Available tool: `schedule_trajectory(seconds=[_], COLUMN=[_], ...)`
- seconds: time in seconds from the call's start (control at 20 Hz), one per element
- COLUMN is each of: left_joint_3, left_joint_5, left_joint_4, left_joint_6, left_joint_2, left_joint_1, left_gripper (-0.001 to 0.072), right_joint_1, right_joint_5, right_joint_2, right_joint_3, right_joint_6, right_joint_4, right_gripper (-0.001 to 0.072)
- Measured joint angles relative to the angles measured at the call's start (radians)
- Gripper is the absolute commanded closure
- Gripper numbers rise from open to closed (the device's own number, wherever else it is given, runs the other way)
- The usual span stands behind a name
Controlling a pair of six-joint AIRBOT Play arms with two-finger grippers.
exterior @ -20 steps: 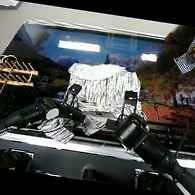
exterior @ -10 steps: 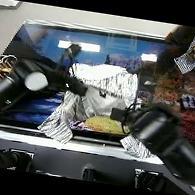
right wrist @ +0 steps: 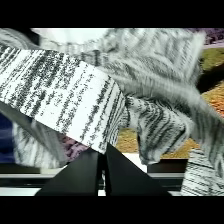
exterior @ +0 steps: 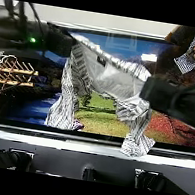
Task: Fold the clothes and pants, and hang the long-sleeved shirts on hangers.
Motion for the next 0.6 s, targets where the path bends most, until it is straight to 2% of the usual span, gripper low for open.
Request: schedule_trajectory(seconds=[0.35, 0.6], left_joint_3=[0.041, 0.045], left_joint_5=[0.039, 0.114], left_joint_4=[-0.034, -0.104], left_joint_6=[0.029, 0.046], left_joint_2=[-0.111, -0.237], left_joint_1=[-0.003, -0.003], left_gripper=[0.0679, 0.0679], right_joint_1=[0.000, 0.000], right_joint_5=[0.079, 0.087], right_joint_2=[-0.010, -0.003], right_joint_3=[0.037, -0.159], right_joint_6=[-0.064, -0.073], right_joint_4=[0.050, 0.073], right_gripper=[0.0681, 0.0681])
